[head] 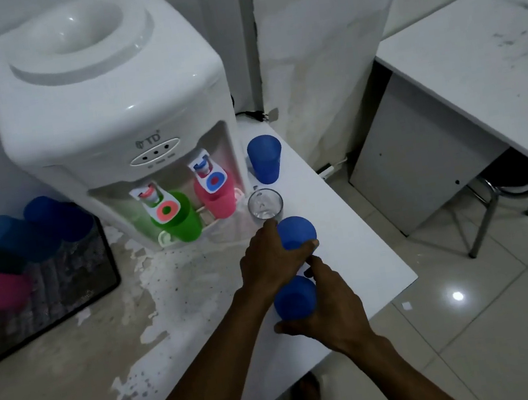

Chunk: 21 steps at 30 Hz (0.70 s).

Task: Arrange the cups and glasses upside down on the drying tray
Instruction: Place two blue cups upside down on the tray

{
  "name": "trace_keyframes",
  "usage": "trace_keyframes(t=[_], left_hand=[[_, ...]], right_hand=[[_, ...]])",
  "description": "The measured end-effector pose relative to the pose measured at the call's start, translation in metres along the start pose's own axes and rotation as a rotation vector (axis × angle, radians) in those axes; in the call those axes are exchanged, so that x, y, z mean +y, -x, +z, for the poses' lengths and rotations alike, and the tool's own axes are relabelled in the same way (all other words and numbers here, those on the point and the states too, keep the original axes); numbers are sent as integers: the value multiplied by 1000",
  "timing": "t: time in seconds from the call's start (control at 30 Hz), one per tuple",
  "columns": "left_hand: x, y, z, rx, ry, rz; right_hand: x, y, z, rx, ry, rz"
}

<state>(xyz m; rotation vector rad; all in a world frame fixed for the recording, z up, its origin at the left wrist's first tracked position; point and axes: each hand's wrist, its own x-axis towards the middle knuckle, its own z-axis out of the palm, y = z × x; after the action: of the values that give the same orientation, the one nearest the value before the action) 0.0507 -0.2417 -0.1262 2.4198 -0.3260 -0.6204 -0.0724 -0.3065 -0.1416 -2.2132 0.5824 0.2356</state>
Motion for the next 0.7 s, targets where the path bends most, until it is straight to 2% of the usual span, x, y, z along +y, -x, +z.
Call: trace_keyframes(t=[0.2, 0.37, 0.53, 0.7], left_hand=[[18, -5, 8, 15, -152, -37], [23, -6, 14, 59, -218, -47], [10, -3, 9, 144, -139, 21], [-21, 11, -19, 260, 189, 54]], right_hand=[[7, 1, 0, -59, -9, 4], [15, 2, 10, -38, -70, -11], [21, 2, 12, 67, -190, -58], [12, 0, 11, 120, -285, -114]])
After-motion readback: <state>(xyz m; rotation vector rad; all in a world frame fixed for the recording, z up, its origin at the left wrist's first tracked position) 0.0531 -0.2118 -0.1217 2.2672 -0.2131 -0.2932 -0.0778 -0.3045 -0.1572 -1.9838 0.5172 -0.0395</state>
